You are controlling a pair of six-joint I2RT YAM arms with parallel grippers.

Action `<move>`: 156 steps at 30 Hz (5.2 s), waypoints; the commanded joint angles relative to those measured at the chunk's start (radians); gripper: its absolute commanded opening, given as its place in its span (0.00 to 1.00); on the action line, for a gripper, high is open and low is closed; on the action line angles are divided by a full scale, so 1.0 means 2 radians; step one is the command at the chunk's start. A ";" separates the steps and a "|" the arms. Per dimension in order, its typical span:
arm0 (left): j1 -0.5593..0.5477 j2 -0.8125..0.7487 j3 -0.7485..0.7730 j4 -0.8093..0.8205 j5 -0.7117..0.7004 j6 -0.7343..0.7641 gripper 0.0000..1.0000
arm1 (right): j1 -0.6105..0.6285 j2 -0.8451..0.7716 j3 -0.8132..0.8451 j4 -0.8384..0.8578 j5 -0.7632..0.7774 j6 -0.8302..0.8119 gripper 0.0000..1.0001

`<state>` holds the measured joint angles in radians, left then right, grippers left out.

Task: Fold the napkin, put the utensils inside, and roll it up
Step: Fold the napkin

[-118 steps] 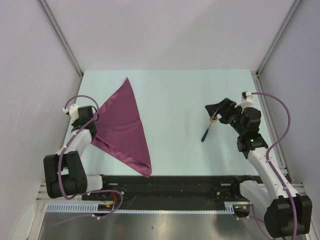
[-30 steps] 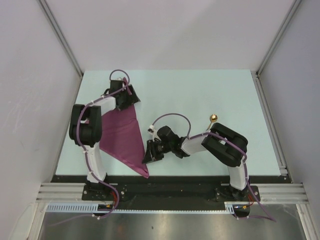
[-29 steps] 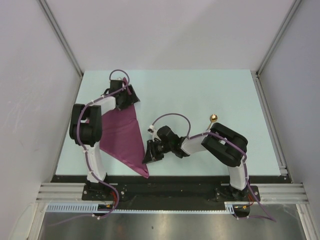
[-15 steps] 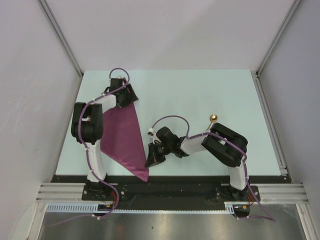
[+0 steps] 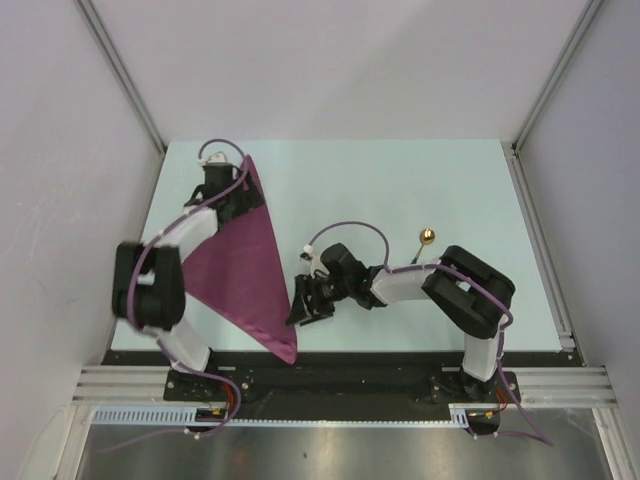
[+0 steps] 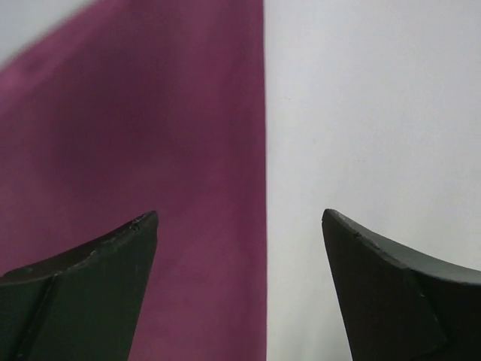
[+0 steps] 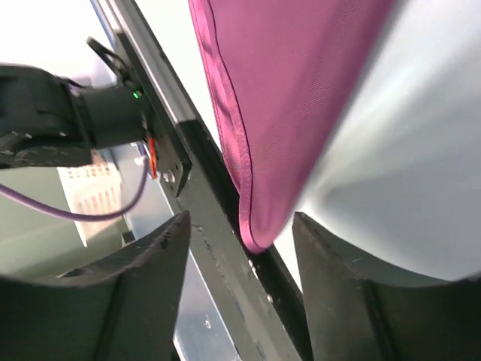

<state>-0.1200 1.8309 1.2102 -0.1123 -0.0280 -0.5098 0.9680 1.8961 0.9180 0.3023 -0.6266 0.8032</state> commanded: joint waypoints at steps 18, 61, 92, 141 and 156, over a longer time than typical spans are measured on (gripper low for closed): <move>0.212 -0.325 -0.273 -0.070 -0.228 -0.024 0.64 | -0.245 -0.170 0.039 -0.192 -0.059 -0.113 0.64; 0.289 -0.182 -0.269 0.046 -0.136 -0.023 0.38 | -0.214 -0.170 0.051 -0.206 -0.030 -0.100 0.63; 0.298 -0.168 -0.247 0.068 -0.144 -0.014 0.00 | -0.162 -0.124 0.073 -0.202 -0.028 -0.092 0.63; 0.335 -0.147 -0.223 0.065 -0.082 -0.033 0.71 | -0.054 -0.074 0.055 -0.216 -0.031 -0.126 0.65; 0.269 -0.299 -0.243 -0.002 -0.155 -0.050 1.00 | -0.074 -0.126 0.006 -0.220 0.028 -0.123 0.64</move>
<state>0.4946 1.3411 0.7246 -0.0769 -0.2470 -0.5957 0.9237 1.7733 0.9451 -0.1040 -0.6796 0.5514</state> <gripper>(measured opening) 0.996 0.643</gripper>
